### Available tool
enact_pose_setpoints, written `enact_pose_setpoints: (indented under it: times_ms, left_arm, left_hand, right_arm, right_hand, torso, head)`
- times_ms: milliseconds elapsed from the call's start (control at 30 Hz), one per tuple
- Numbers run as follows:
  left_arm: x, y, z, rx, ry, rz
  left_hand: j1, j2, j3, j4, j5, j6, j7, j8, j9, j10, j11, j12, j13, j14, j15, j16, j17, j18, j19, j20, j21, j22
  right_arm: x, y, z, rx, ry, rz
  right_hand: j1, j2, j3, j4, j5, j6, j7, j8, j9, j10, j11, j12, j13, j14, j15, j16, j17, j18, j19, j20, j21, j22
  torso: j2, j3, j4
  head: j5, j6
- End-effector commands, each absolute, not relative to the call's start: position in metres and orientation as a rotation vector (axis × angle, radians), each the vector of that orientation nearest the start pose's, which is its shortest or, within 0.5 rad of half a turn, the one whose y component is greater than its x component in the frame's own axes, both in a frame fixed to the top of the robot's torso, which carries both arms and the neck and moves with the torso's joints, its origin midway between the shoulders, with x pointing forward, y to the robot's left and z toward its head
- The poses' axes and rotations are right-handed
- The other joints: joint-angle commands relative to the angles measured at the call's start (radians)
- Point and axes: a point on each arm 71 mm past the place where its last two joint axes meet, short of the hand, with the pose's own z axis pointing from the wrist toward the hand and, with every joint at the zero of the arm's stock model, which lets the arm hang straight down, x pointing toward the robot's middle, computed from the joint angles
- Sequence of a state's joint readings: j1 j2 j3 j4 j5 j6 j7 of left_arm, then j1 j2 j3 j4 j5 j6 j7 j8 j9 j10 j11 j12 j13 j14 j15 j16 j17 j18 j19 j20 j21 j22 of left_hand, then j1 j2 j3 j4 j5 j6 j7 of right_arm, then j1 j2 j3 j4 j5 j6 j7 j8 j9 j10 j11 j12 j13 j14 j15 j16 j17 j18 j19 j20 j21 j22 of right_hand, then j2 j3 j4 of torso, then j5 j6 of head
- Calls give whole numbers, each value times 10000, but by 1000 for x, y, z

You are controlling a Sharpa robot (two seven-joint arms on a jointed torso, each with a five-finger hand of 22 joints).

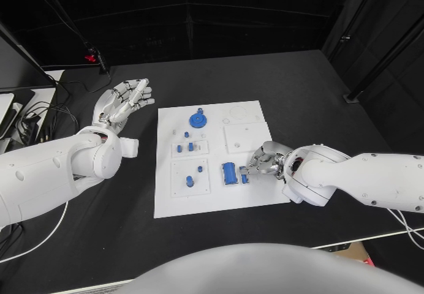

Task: Assemble the parts on the task board

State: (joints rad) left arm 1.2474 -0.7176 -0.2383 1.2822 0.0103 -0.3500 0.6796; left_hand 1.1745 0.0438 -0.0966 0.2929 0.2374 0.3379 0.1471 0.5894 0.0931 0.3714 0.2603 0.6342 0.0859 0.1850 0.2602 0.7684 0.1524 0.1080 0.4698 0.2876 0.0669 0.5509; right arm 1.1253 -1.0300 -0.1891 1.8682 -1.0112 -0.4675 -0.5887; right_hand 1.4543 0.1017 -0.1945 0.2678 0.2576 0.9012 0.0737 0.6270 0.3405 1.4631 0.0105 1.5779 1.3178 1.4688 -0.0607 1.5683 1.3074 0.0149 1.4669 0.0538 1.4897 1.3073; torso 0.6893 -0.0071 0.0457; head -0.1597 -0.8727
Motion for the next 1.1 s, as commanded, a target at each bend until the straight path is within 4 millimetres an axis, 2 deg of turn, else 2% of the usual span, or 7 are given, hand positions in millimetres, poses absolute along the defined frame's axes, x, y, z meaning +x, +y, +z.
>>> enact_pose_setpoints:
  times_ms: [33, 467, 633, 733, 900, 967, 1100]
  left_arm:
    - [515, 224, -214, -9090, 12649, -14692]
    - [514, 226, -214, -8960, 12428, -14730]
    - [510, 224, -217, -8794, 12166, -14830]
    - [507, 222, -218, -8651, 11961, -14924]
    - [501, 220, -219, -8416, 11611, -15059]
    - [499, 218, -220, -8337, 11497, -15112]
    - [496, 215, -221, -8232, 11350, -15210]
  left_hand:
    - [25, 101, -48, -13, 66, -82, 1489, 54, -8, -69, 14, 63, -9, 34, -12, 66, -9, -180, -31, 22, 65, -9]
    - [31, 104, -57, -13, 71, -88, 1490, 61, -14, -77, 15, 70, -16, 32, -12, 72, -21, -179, -4, 22, 71, 21]
    - [40, 96, -78, -13, 71, -100, 1490, 75, -22, -104, 17, 73, -32, 24, -13, 78, -43, -172, 50, 20, 88, 66]
    - [46, 81, -106, -11, 62, -87, 1481, 109, -25, -132, 14, 81, -49, 14, -12, 86, -70, -166, 69, 21, 99, 69]
    - [-12, -51, -260, 3, -93, 46, 1234, 328, -38, -238, 18, 170, -134, -75, 0, 140, -235, -161, 45, 23, 115, -19]
    - [-49, -136, -288, 7, -153, 51, 1151, 364, -59, -284, -8, 198, -157, -125, -14, 158, -292, -168, 18, 24, 112, -61]
    - [-205, -501, -192, 28, -233, -217, 1253, 376, -153, -447, -76, 262, -195, -252, -72, 236, -438, -186, -68, 24, 95, -169]
  right_arm:
    - [377, -225, -255, 6137, 20616, 4998]
    - [388, -246, -217, 7332, 15007, 8656]
    - [404, -245, -210, 7335, 13724, 11164]
    - [415, -243, -210, 7248, 13204, 12263]
    - [431, -232, -214, 7049, 12756, 13454]
    - [435, -227, -215, 7108, 12703, 13818]
    - [439, -218, -217, 7227, 12744, 14481]
  right_hand:
    - [-69, 17, -126, 168, -102, -30, -14, 53, 2, 1076, -28, -71, 2530, 1020, -45, 25, 2634, 81, 537, -63, -27, 2328]
    - [-952, -29, -734, 203, -394, -777, 271, -100, -94, 1076, 192, -71, 2530, 1020, 297, 25, 2634, 204, 220, 197, -554, 2140]
    - [-769, 209, -828, 212, -289, -1858, 629, -111, -335, 1061, 599, -83, 2521, 841, 714, -163, 2395, 767, -1668, 579, -3172, 1282]
    - [-1310, 287, -1200, 150, -306, -2591, 656, -64, -488, -4091, 619, -4491, -562, -2433, 846, -3366, -997, 1596, -4846, 691, -7397, -139]
    - [-3173, 269, -1779, 104, -470, -3825, 734, -179, -746, -8031, 1510, -9606, -4556, -7457, 1848, -8372, -5023, 1246, -7237, 1264, -10244, -1641]
    - [-4022, -661, -465, 128, -478, -4405, 603, -329, -887, -8777, 2103, -10713, -5627, -8655, 2372, -9510, -5920, 879, -8452, 1632, -11426, -2401]
    - [-5447, -2454, 660, 353, -702, -6052, 112, -733, -1148, -10728, 1956, -12031, -6775, -11004, 2347, -10928, -6990, 607, -10277, 1888, -13084, -3512]
  torso:
    - [3, -2, 2]
    - [-31, 17, 0]
    - [-33, 25, -12]
    - [-24, 14, -8]
    - [-26, 11, -57]
    - [-4, 26, -42]
    - [-22, 14, -27]
  head:
    - [-17, 1]
    - [59, 1]
    - [105, 1]
    - [184, 1]
    - [322, 1]
    - [343, 1]
    - [426, 1]
